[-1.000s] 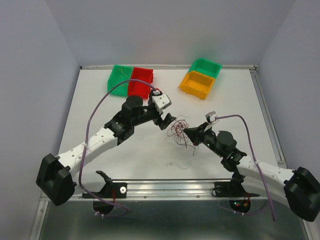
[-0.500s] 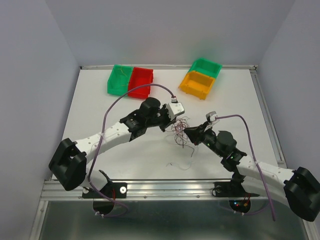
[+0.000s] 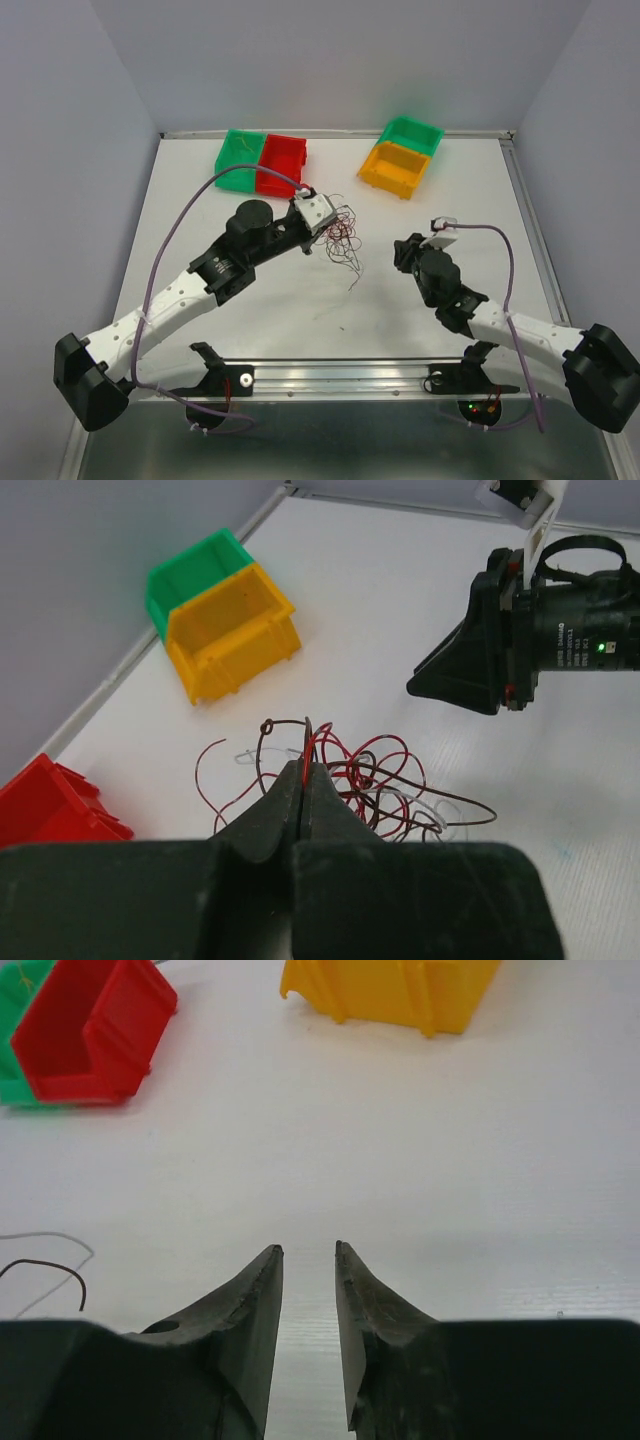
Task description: Untangle the cables
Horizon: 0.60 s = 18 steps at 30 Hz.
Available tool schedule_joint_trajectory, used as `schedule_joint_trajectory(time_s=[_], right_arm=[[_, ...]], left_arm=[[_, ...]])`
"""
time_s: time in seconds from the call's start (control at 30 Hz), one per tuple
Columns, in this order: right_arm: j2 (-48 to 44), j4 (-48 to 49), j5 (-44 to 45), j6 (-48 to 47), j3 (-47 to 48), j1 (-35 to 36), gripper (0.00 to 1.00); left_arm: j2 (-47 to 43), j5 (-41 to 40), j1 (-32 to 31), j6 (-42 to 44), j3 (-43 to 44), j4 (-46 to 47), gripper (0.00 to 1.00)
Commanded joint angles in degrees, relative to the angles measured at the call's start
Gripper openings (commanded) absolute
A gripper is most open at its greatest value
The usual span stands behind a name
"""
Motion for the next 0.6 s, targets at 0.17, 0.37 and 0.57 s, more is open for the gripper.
schedule_joint_trajectory(time_s=[0.17, 0.37, 0.57], right_arm=[[-10.07, 19.83, -23.72, -7.86, -8.41, -0.16, 0.85], [-11.68, 26.53, -46.76, -12.17, -10.02, -0.08, 0.94], [-2.28, 30.66, -53.85, -11.73, -6.42, -0.08, 0.93]], left_arm=[[2.06, 2.45, -0.21, -0.58, 0.37, 1.09, 0.0], [4.09, 3.34, -0.21, -0.92, 0.9, 1.09, 0.0], [4.53, 5.36, -0.3, -1.45, 1.08, 1.09, 0.0]])
